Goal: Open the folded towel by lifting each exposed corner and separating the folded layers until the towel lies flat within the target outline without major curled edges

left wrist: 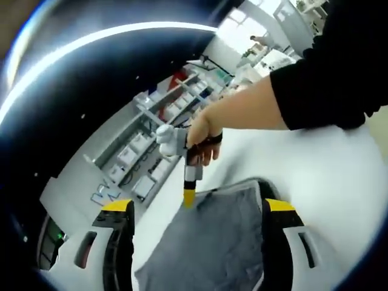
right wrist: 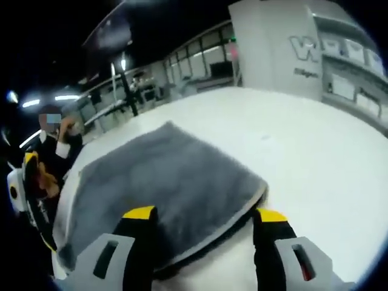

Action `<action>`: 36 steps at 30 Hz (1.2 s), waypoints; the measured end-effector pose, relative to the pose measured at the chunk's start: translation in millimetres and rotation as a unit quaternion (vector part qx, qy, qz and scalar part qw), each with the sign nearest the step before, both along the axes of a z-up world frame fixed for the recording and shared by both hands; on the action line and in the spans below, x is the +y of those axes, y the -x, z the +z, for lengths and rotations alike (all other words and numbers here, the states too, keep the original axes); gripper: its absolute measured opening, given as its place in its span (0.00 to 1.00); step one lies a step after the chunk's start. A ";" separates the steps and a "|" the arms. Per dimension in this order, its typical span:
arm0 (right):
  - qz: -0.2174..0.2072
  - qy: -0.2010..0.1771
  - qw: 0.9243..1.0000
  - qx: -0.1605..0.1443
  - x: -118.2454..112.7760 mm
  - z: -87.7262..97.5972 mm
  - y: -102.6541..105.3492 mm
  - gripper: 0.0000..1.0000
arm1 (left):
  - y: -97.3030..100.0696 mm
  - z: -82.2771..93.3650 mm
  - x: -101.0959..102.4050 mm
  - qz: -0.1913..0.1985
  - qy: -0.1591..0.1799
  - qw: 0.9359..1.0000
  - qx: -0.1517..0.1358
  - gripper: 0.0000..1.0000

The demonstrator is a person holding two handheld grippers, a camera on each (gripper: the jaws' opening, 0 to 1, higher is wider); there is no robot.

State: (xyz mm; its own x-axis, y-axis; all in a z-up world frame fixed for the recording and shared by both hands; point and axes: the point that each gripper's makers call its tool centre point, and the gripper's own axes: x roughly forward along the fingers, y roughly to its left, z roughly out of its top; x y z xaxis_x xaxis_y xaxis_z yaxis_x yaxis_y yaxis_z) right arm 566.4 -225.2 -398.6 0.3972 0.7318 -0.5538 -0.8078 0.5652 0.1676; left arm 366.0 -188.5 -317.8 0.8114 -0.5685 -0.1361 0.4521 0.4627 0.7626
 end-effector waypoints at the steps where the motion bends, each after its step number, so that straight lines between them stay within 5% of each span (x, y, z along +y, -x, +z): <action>1: -0.002 -0.002 1.000 -0.007 2.3 0.9 -0.5 0.63 | 0.2 -1.9 -0.8 -0.001 -0.002 1.000 0.001 0.83; 6: -0.008 0.006 1.000 -0.005 7.9 -5.4 2.8 0.53 | 3.4 -11.1 -9.4 -0.012 -0.007 1.000 0.009 0.76; 9: -0.018 -0.001 1.000 0.001 7.8 -6.3 -3.6 0.47 | 5.0 -20.8 -18.7 -0.027 -0.012 0.999 0.022 0.59; 13: -0.036 0.006 0.999 0.006 4.5 -15.4 -18.8 0.35 | 4.6 -51.8 -33.4 -0.058 0.006 0.991 0.117 0.40; 16: -0.041 0.010 0.999 0.001 0.5 -17.3 -37.0 0.27 | -0.2 -58.5 -36.4 -0.064 0.003 0.990 0.123 0.27; 20: -0.046 0.006 0.999 0.004 1.2 -16.2 -39.9 0.24 | 7.1 -62.8 -44.5 -0.090 0.034 0.981 0.171 0.13; 22: -0.052 -0.002 0.999 0.004 0.9 -13.7 -39.4 0.21 | 6.5 -59.7 -43.1 -0.088 0.035 0.981 0.170 0.02; 26: -0.067 -0.018 0.998 0.001 -5.1 -7.1 -51.8 0.10 | 10.1 -54.1 -45.7 -0.103 0.051 0.977 0.179 0.02; 36: -0.085 -0.031 0.996 0.000 -13.2 0.3 -59.5 0.06 | 11.6 -41.0 -43.5 -0.116 0.081 0.973 0.184 0.01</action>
State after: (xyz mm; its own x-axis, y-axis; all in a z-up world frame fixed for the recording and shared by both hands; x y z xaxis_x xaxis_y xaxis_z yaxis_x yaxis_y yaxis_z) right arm 625.9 -238.4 -398.3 0.5185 0.6866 -0.5096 -0.7009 0.6827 0.2066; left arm 354.4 -232.0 -358.9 0.5717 -0.7692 -0.2854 0.7871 0.4160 0.4555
